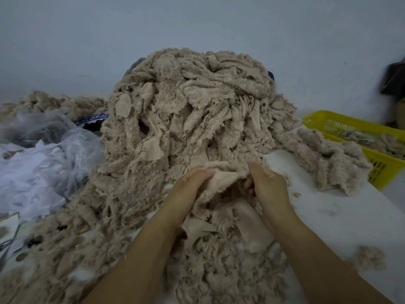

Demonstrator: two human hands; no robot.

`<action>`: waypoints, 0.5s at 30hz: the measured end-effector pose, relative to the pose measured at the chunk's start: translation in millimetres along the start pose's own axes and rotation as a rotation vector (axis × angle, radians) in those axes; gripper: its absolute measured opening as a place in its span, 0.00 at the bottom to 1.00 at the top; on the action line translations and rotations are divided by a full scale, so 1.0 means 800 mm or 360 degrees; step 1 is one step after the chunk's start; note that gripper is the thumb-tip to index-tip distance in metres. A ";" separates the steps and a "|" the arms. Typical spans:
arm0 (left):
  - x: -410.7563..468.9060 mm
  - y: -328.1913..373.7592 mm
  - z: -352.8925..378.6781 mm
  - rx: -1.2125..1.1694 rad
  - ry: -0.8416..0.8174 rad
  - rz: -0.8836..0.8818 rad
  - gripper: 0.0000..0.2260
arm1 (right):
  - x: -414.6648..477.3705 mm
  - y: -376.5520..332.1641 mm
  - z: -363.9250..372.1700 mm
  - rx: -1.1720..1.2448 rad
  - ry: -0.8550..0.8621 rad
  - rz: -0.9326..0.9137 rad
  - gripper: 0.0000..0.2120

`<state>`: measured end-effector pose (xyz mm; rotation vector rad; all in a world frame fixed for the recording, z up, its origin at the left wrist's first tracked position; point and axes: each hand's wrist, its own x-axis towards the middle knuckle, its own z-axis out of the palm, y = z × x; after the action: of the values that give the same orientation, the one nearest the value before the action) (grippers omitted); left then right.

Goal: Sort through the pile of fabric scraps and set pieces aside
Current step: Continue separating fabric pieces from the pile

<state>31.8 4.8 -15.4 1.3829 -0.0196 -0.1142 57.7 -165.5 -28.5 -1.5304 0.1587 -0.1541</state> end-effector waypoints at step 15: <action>-0.006 0.001 -0.005 -0.0533 -0.0229 -0.0204 0.08 | -0.014 0.004 0.017 -0.0898 -0.0663 -0.0713 0.12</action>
<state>27.6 9.3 -15.2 1.0390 -0.0303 -0.3104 49.1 -149.9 -31.1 -2.1076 -0.5175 -0.1472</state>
